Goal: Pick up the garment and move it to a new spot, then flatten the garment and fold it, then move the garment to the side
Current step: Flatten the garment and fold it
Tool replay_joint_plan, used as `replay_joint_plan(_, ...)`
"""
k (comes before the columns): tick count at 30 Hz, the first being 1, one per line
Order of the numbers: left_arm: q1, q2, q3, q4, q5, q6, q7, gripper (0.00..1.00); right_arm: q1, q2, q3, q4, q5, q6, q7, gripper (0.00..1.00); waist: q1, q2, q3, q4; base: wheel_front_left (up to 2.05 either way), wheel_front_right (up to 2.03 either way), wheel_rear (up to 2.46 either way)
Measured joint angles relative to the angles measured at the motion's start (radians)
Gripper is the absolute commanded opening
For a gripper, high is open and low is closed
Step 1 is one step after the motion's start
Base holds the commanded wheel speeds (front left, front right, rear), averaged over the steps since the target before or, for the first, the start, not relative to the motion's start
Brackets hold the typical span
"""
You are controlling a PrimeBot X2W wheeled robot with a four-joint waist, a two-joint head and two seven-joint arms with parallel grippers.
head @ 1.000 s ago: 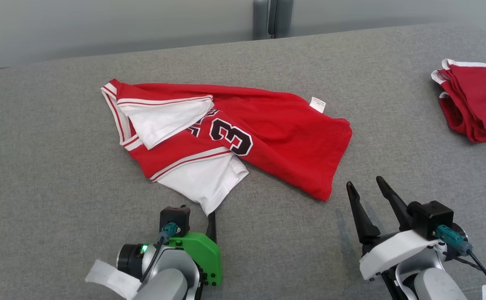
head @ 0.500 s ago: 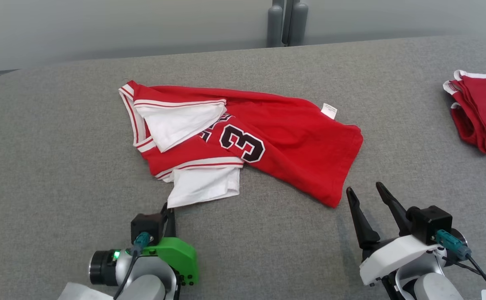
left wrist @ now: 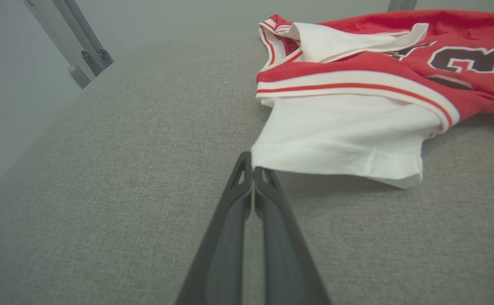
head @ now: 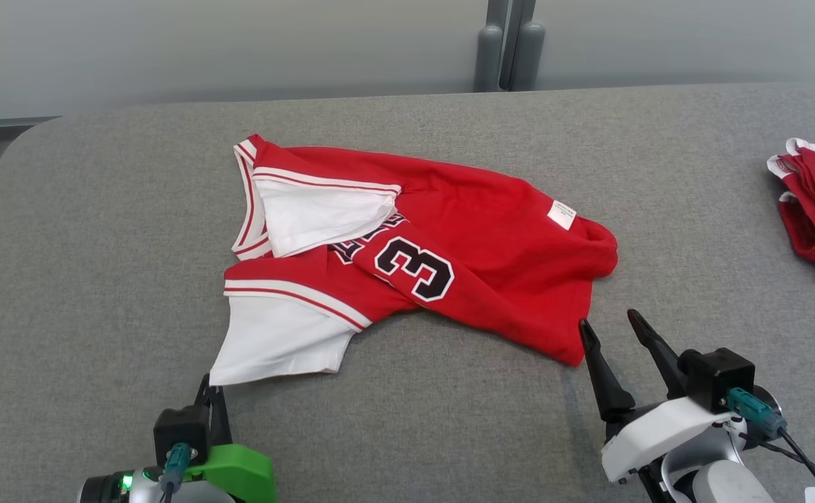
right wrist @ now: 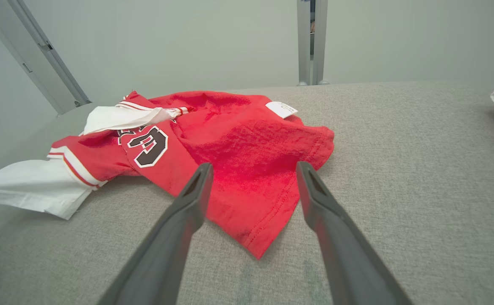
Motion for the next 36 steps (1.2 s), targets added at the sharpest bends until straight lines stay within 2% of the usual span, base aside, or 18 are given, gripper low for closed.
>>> replay_joint_plan(2, 0.02, 0.012, 0.005, -0.017, 0.0, 0.019, 0.002, 0.0, 0.0, -0.001, -0.001, 0.0, 0.0, 0.0, 0.0, 1.0, 0.0, 0.0, -0.002, 0.004, 0.0, 0.0, 0.0)
replay_joint_plan(3, 0.025, 0.016, 0.006, -0.022, 0.001, 0.023, 0.002, 0.15, 0.0, -0.001, 0.0, 0.0, 0.0, 0.0, 0.0, 1.0, 0.0, 0.0, -0.002, 0.005, 0.0, 0.0, 0.0)
replay_joint_plan(4, 0.027, 0.021, 0.006, -0.027, 0.002, 0.025, 0.001, 1.0, 0.0, -0.001, 0.0, 0.0, 0.0, 0.0, 0.0, 1.0, 0.0, 0.0, -0.003, 0.007, 0.0, 0.0, 0.0)
replay_joint_plan(14, 0.049, 0.072, 0.039, -0.032, 0.017, 0.036, -0.017, 1.0, 0.001, -0.007, -0.012, 0.001, 0.001, 0.0, 0.007, 1.0, 0.0, 0.0, 0.0, 0.01, 0.0, 0.0, 0.0)
replay_joint_plan(17, 0.056, 0.087, 0.079, -0.08, 0.026, 0.019, -0.029, 1.0, 0.007, -0.008, -0.028, 0.003, 0.001, 0.0, 0.014, 1.0, 0.0, 0.0, -0.002, 0.014, 0.0, 0.0, 0.0)
replay_joint_plan(19, 0.058, 0.09, 0.117, -0.137, 0.03, -0.016, -0.03, 1.0, 0.013, -0.008, -0.041, 0.005, 0.001, 0.0, 0.022, 1.0, 0.0, 0.0, -0.003, 0.018, 0.0, 0.0, 0.0)
replay_joint_plan(22, 0.065, 0.083, 0.172, -0.236, 0.062, -0.095, -0.035, 1.0, 0.017, -0.009, -0.057, 0.011, -0.001, 0.0, 0.045, 1.0, 0.0, 0.0, -0.004, 0.025, 0.0, 0.0, 0.0)
replay_joint_plan(28, 0.101, 0.035, 0.267, -0.326, 0.112, -0.279, -0.036, 1.0, 0.017, -0.009, -0.073, 0.026, -0.001, 0.0, 0.112, 1.0, 0.0, 0.0, -0.004, 0.034, 0.0, 0.0, 0.0)
replay_joint_plan(29, 0.113, 0.014, 0.302, -0.339, 0.133, -0.326, -0.036, 1.0, 0.016, -0.008, -0.074, 0.037, 0.0, 0.0, 0.134, 1.0, 0.0, 0.0, -0.002, 0.036, 0.0, 0.0, 0.0)
replay_joint_plan(36, 0.149, -0.06, 0.393, -0.326, 0.204, -0.424, -0.036, 1.0, -0.034, 0.007, -0.152, 0.09, 0.007, 0.0, 0.209, 1.0, 0.0, 0.0, 0.004, 0.05, 0.0, 0.0, 0.0)
